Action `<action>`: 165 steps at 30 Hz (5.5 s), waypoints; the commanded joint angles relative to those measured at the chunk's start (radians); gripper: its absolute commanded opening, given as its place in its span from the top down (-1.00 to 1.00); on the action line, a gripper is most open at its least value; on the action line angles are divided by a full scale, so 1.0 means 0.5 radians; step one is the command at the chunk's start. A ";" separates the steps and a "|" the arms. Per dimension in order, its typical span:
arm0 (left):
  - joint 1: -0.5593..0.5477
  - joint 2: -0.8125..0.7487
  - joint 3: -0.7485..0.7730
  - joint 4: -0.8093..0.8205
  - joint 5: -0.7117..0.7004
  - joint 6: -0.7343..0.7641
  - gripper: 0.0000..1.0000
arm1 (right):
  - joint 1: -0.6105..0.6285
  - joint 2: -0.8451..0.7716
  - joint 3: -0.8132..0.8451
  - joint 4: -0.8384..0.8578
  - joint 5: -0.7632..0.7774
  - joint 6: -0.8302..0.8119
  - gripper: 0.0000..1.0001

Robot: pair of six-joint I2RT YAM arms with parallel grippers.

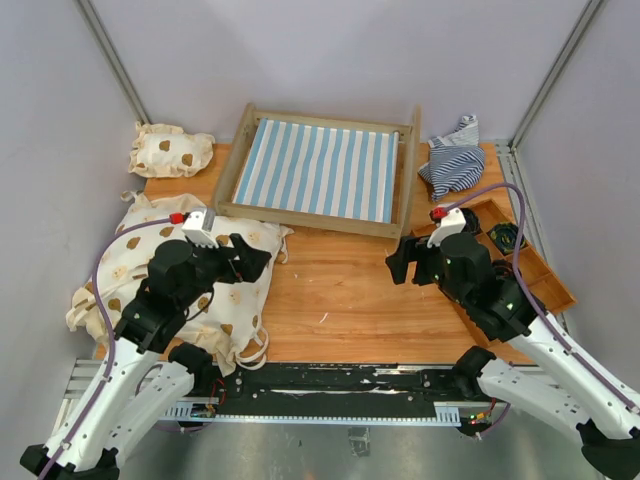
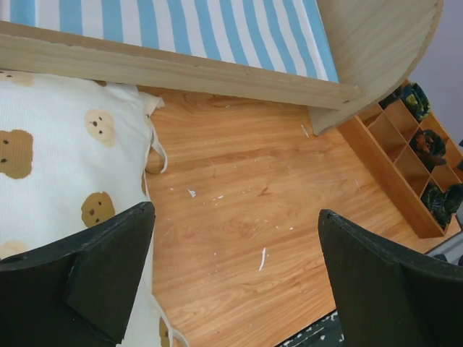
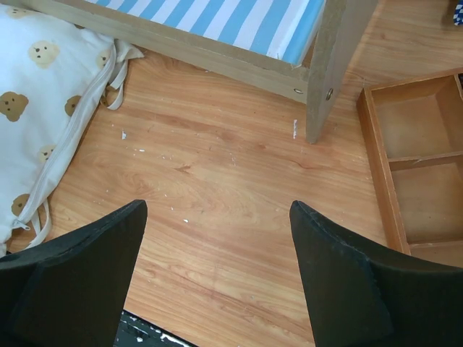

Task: Set up the pet bed

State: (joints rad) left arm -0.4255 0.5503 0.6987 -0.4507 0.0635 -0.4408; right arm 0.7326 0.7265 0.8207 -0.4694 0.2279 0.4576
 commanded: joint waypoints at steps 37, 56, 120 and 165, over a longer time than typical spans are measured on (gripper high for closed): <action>0.023 0.892 -0.184 0.174 -0.763 -0.754 0.99 | -0.030 -0.228 -0.141 0.039 -0.275 0.128 -0.48; 0.023 0.369 -0.228 1.138 0.598 -1.161 0.99 | 0.094 0.420 -0.052 0.856 -0.871 0.469 -0.43; 0.732 2.461 1.661 -0.244 -0.564 0.105 0.70 | 0.235 -0.385 -0.343 0.211 -0.496 -0.402 0.99; -0.230 0.969 -0.098 0.114 0.109 -0.515 -0.64 | 0.236 -0.359 -0.047 -0.052 -0.205 -0.462 0.99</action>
State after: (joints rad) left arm -0.5079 1.0103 0.7235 -0.4660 0.1757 -0.6464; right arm 0.8398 0.5659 0.8257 -0.5148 0.0834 0.2344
